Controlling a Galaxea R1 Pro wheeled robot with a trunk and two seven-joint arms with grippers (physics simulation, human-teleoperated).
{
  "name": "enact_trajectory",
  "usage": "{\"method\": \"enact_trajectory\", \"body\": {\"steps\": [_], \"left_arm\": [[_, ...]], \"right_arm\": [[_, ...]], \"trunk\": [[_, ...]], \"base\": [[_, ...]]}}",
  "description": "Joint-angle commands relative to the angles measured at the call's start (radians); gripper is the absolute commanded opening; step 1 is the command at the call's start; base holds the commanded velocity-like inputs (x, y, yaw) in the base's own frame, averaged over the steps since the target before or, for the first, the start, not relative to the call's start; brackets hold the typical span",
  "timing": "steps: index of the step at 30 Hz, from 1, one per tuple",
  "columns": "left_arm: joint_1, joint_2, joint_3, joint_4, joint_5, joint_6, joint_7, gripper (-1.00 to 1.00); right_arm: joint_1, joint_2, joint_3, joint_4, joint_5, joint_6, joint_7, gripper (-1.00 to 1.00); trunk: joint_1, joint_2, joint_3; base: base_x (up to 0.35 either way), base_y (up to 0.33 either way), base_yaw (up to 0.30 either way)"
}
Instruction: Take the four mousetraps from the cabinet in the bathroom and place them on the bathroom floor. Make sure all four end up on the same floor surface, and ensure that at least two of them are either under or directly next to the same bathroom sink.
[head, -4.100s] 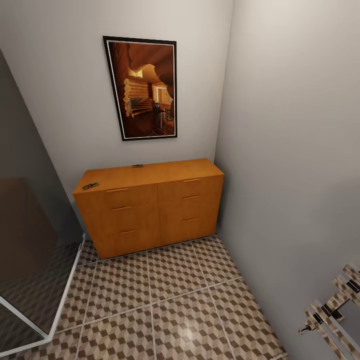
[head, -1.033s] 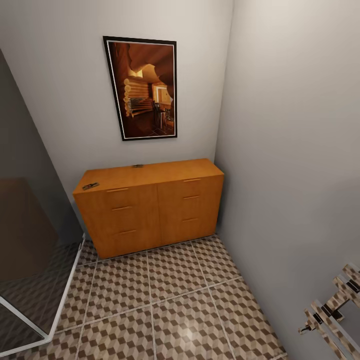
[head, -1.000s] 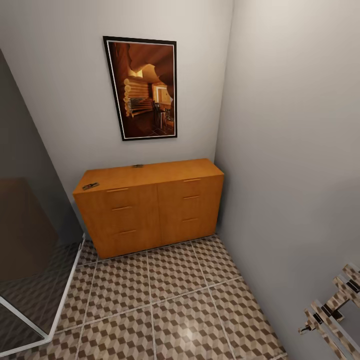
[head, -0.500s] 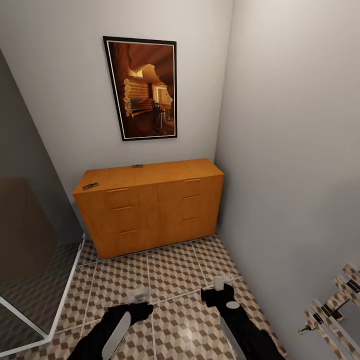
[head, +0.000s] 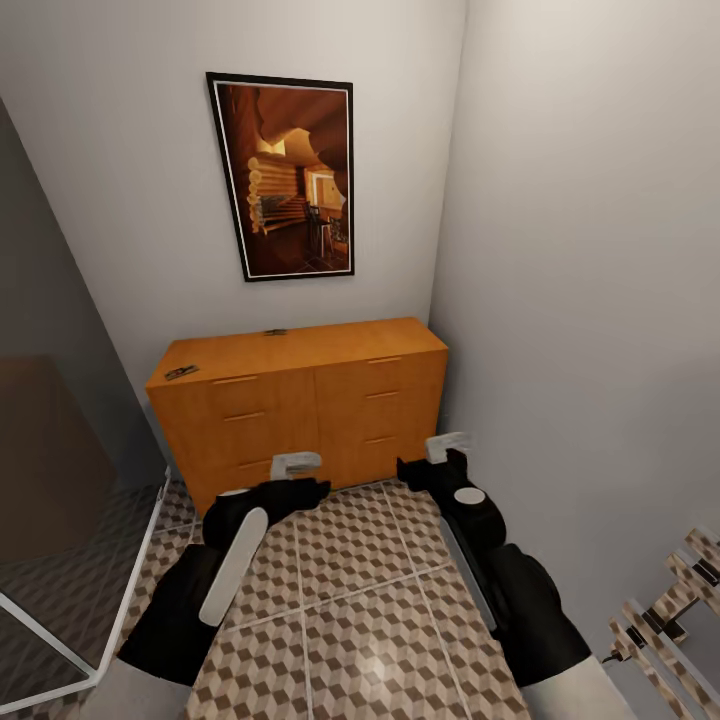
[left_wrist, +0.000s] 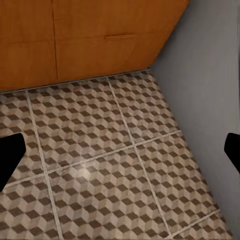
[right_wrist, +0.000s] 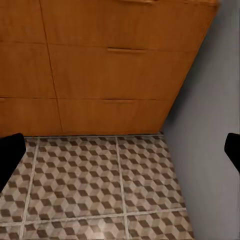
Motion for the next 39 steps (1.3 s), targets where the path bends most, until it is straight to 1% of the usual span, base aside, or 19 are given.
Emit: {"method": "enact_trajectory", "body": {"steps": [1, 2, 3, 5, 6, 8, 14, 18, 19, 21, 23, 25, 31, 32, 33, 34, 36, 37, 39], "left_arm": [[-0.025, -0.002, -0.001, -0.005, 0.011, 0.01, 0.02, 1.0], [-0.036, -0.003, -0.001, -0.007, 0.012, 0.014, 0.025, 1.0], [-0.06, -0.004, -0.001, -0.01, 0.013, 0.025, 0.036, 1.0], [-0.085, -0.005, -0.001, -0.011, 0.015, 0.041, 0.047, 1.0], [-0.109, -0.005, -0.001, -0.012, 0.016, 0.061, 0.055, 1.0], [-0.143, -0.006, -0.001, -0.013, 0.017, 0.095, 0.062, 1.0], [-0.221, -0.021, -0.001, -0.016, 0.019, 0.151, 0.067, 1.0], [-0.266, -0.033, -0.001, -0.017, 0.02, 0.169, 0.068, 1.0], [-0.29, -0.037, -0.001, -0.016, 0.021, 0.174, 0.068, 1.0], [-0.318, -0.039, -0.001, -0.016, 0.024, 0.177, 0.068, 1.0], [-0.377, -0.041, 0.003, -0.015, 0.035, 0.18, 0.068, 1.0], [-0.407, -0.041, 0.008, -0.015, 0.044, 0.18, 0.068, 1.0], [-0.521, -0.04, 0.056, -0.009, 0.076, 0.182, 0.069, 1.0], [-0.544, -0.038, 0.068, -0.001, 0.078, 0.182, 0.069, 1.0], [-0.568, -0.033, 0.084, 0.02, 0.078, 0.18, 0.074, 1.0], [-0.574, -0.03, 0.09, 0.029, 0.077, 0.179, 0.078, 1.0], [-0.587, -0.018, 0.11, 0.053, 0.076, 0.175, 0.107, 1.0], [-0.632, 0.021, 0.156, 0.077, 0.074, 0.171, 0.216, 1.0], [-0.643, 0.029, 0.163, 0.073, 0.073, 0.17, 0.234, 1.0]], "right_arm": [[-0.045, 0.001, 0.001, -0.001, -0.001, 0.015, -0.005, 1.0], [-0.065, 0.001, 0.001, 0.0, -0.001, 0.02, -0.005, 1.0], [-0.104, 0.003, 0.001, 0.0, -0.003, 0.034, -0.005, 1.0], [-0.143, 0.004, 0.001, 0.001, -0.004, 0.051, -0.006, 1.0], [-0.182, 0.006, 0.001, 0.002, -0.005, 0.066, -0.006, 1.0], [-0.23, 0.013, 0.001, 0.005, -0.008, 0.084, -0.006, 1.0], [-0.28, 0.021, 0.002, 0.013, -0.009, 0.098, -0.005, 1.0], [-0.313, 0.032, 0.005, 0.015, -0.009, 0.102, -0.004, 1.0], [-0.335, 0.038, 0.009, 0.018, -0.01, 0.104, -0.004, 1.0], [-0.359, 0.043, 0.016, 0.023, -0.01, 0.11, -0.005, 1.0], [-0.409, 0.048, 0.025, 0.036, -0.011, 0.136, -0.006, 1.0], [-0.434, 0.049, 0.027, 0.043, -0.01, 0.155, -0.007, 1.0], [-0.525, 0.052, 0.03, 0.097, -0.011, 0.188, -0.012, 1.0], [-0.546, 0.053, 0.03, 0.126, -0.012, 0.189, -0.012, 1.0], [-0.575, 0.055, 0.03, 0.18, -0.013, 0.187, -0.013, 1.0], [-0.583, 0.055, 0.03, 0.2, -0.013, 0.185, -0.013, 1.0], [-0.61, 0.059, 0.03, 0.259, -0.013, 0.166, -0.014, 1.0], [-0.674, 0.069, 0.031, 0.375, -0.012, 0.056, -0.02, 1.0], [-0.682, 0.071, 0.03, 0.389, -0.012, 0.031, -0.029, 1.0]], "trunk": [[0.0, -0.001, -0.001], [0.0, -0.001, -0.001], [0.0, -0.001, -0.001], [0.0, -0.001, -0.001], [0.0, -0.001, -0.001], [0.0, -0.001, -0.001], [0.0, -0.001, -0.001], [0.0, -0.001, -0.001], [0.0, -0.001, -0.001], [0.0, -0.001, -0.001], [0.0, -0.001, -0.001], [0.0, -0.001, -0.001], [0.0, -0.001, -0.001], [0.0, -0.001, -0.001], [0.0, -0.001, -0.001], [0.0, -0.001, -0.001], [0.0, -0.001, -0.001], [0.0, -0.001, -0.001], [0.0, -0.001, -0.001]], "base": [[0.0, 0.0, 0.0], [0.0, 0.0, 0.0], [0.0, 0.0, 0.0], [0.0, 0.0, 0.0], [0.0, 0.0, 0.0], [0.0, 0.0, 0.0], [0.0, 0.0, 0.0], [0.0, 0.0, 0.0], [0.0, 0.0, 0.0], [0.0, 0.0, 0.0], [0.0, 0.0, 0.0], [0.0, 0.0, 0.0], [0.0, 0.0, 0.0], [0.0, 0.0, 0.0], [0.0, 0.0, 0.0], [0.0, 0.0, 0.0], [0.0, 0.0, 0.0], [0.0, 0.0, 0.0], [0.0, 0.0, 0.0]]}}
